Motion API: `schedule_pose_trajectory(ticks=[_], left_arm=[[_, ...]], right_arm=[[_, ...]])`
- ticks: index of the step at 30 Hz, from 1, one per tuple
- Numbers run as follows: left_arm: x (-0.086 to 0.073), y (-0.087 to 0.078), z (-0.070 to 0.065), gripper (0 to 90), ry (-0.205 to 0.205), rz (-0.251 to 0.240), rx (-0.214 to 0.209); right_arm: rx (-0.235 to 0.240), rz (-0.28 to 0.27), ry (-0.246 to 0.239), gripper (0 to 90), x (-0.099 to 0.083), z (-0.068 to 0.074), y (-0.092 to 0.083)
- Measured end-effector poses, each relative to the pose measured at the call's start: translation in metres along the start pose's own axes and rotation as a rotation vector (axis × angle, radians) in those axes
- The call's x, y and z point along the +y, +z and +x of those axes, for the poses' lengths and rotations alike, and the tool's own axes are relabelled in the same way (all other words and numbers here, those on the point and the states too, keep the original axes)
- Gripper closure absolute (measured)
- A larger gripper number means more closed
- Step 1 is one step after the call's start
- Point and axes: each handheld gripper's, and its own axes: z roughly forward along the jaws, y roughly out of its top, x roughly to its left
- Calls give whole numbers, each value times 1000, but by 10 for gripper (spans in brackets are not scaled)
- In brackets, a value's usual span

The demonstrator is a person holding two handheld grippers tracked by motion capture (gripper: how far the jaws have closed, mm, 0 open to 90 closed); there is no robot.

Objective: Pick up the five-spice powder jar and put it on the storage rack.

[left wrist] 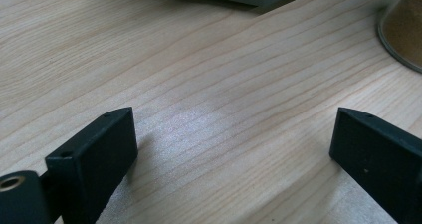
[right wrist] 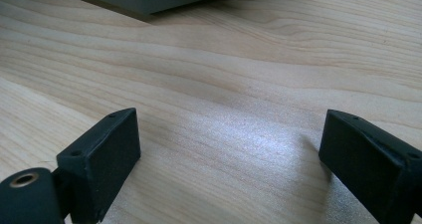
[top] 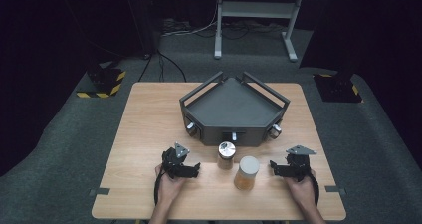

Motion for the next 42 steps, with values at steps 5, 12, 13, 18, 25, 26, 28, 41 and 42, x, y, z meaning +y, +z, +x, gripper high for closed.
schedule_pose_trajectory(ticks=[5, 12, 13, 18, 25, 26, 28, 41, 42], left_arm=[[0, 0, 0, 48, 0, 0, 0], [0, 0, 0, 46, -2, 1, 1], [0, 0, 0, 46, -2, 1, 1], [0, 0, 0, 46, -2, 1, 1], [0, 0, 0, 46, -2, 1, 1], [0, 0, 0, 46, -3, 1, 2], [0, 0, 0, 46, -4, 2, 1], [-1, 0, 2, 56, -11, -9, -15], [-1, 0, 2, 56, -11, -13, -21]], right_arm=[[0, 0, 0, 90, 0, 0, 0], [0, 0, 0, 90, 0, 0, 0], [0, 0, 0, 90, 0, 0, 0], [0, 0, 0, 90, 0, 0, 0], [0, 0, 0, 90, 0, 0, 0], [0, 0, 0, 90, 0, 0, 0], [0, 0, 0, 90, 0, 0, 0], [0, 0, 0, 90, 0, 0, 0], [0, 0, 0, 90, 0, 0, 0]])
